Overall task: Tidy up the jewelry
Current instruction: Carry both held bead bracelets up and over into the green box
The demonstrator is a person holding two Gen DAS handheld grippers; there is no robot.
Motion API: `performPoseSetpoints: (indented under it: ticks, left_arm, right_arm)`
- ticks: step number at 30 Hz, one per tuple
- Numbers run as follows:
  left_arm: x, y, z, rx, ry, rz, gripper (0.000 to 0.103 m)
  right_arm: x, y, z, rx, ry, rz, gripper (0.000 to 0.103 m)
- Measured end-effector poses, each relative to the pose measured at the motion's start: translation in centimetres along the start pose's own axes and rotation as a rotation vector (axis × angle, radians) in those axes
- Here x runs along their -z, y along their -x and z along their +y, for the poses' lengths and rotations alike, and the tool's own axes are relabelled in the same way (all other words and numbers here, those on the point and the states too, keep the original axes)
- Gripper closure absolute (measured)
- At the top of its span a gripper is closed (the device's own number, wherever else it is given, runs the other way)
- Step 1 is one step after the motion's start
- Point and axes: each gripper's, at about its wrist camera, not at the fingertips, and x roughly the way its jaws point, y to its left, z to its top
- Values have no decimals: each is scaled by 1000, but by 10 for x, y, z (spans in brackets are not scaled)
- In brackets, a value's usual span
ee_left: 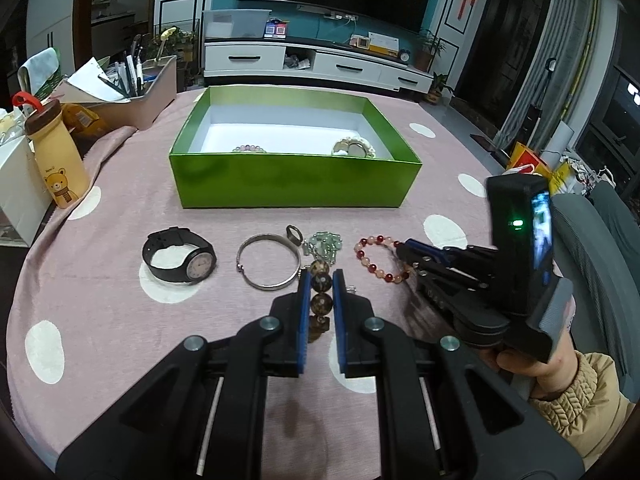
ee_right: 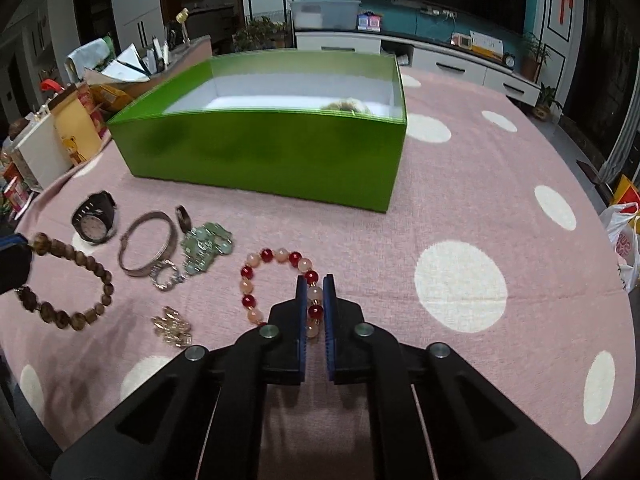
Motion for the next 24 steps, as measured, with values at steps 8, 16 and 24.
performPoseSetpoints:
  ticks: [8, 16, 24]
  left_arm:
    - [-3, 2, 2, -10, 8, -7, 93]
    - [-8, 8, 4, -21, 12, -23, 93]
    - [-22, 15, 5, -34, 4, -52, 93]
  right_arm:
    - [-13, 34, 6, -39, 7, -88, 96]
    - [-24, 65, 8, -76, 5, -164, 96]
    - [-31, 82, 7, -98, -4, -205, 96]
